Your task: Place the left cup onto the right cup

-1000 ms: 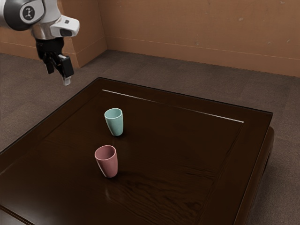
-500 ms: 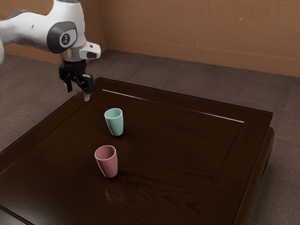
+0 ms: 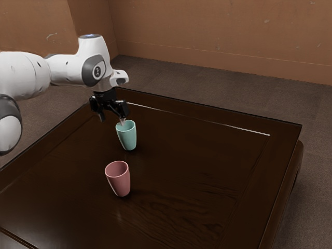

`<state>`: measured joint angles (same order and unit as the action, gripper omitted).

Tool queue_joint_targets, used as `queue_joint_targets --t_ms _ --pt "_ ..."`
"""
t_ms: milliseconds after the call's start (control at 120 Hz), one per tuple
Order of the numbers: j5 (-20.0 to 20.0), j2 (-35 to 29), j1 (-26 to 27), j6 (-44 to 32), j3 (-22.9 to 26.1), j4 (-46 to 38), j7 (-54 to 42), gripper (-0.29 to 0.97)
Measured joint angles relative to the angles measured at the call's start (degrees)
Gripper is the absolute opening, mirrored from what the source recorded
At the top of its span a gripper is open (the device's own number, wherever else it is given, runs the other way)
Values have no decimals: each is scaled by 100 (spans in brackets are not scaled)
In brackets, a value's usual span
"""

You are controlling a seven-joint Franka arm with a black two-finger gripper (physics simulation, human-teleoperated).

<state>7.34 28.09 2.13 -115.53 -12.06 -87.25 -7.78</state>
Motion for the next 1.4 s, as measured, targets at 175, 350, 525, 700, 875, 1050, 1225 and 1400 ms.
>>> queue_joint_targets --t_ms 175,350,525,700,875,1050,1225,1400 --pt "81 517 -52 -252 2 557 58 68" --pt "94 778 -232 -351 -6 854 64 68" --pt "110 945 -389 -396 2 1029 -31 68" --pt "187 1150 -479 -430 4 1116 -122 68" --pt "258 1305 -492 -526 3 1091 -194 68" --pt "307 1453 -492 -586 10 1034 -248 68" --pt "523 1484 -476 -660 74 1012 -273 35" --pt "810 1486 -445 -688 73 994 -287 6"
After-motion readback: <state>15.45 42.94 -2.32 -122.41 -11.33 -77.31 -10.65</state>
